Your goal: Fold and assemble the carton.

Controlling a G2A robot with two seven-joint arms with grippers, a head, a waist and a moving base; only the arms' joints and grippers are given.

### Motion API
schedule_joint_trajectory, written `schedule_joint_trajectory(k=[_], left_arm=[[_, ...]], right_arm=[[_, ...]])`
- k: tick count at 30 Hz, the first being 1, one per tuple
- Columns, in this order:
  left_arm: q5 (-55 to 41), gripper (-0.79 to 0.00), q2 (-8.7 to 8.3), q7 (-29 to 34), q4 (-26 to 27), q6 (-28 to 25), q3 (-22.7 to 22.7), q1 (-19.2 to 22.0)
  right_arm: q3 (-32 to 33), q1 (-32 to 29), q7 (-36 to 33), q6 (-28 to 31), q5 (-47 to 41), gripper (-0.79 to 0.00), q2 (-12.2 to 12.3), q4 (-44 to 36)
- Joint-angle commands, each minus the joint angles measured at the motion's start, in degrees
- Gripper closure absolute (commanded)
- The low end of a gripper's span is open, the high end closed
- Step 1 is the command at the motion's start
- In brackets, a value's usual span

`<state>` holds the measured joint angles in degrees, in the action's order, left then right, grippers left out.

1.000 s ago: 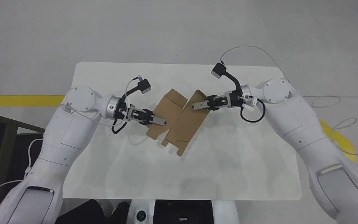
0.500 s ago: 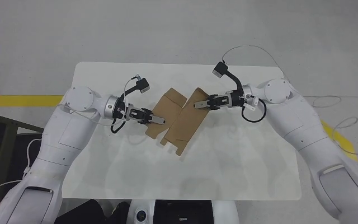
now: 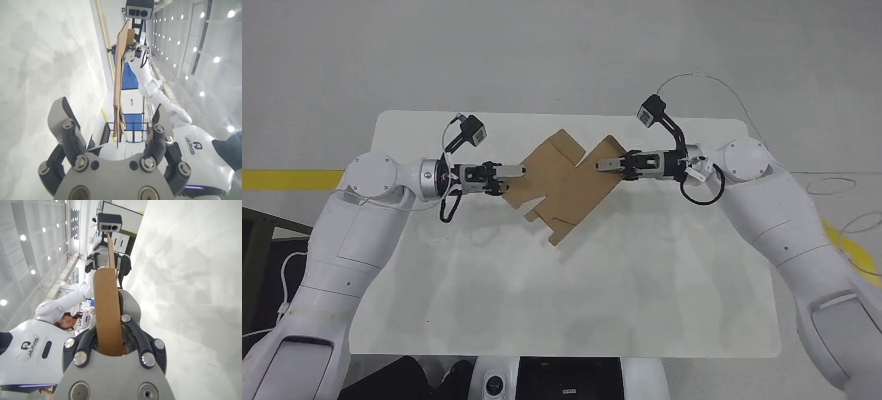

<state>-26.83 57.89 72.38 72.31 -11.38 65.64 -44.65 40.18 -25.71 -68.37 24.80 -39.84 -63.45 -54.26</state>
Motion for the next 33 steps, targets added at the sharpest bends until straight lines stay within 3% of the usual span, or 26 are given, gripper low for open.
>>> schedule_joint_trajectory(k=[1,8,15,33], left_arm=[[0.2,-0.785,-0.03,-2.4,0.7,1.0,0.3,-0.7],[-1.1,-0.785,-0.01,-9.8,2.7,3.9,1.7,-2.9],[-2.5,-0.785,0.15,-13.1,4.2,5.8,2.1,-4.3],[-9.4,-0.785,0.38,-9.4,5.7,9.0,3.7,-4.6]], right_arm=[[0.7,-0.5,2.5,-2.2,1.2,0.0,0.2,-1.3],[4.5,-4.1,10.5,-8.8,7.4,0.0,1.9,-8.9],[8.0,-8.4,14.0,-13.8,12.0,0.0,3.5,-16.5],[13.9,-15.6,19.0,-16.1,18.2,0.0,4.8,-22.8]])
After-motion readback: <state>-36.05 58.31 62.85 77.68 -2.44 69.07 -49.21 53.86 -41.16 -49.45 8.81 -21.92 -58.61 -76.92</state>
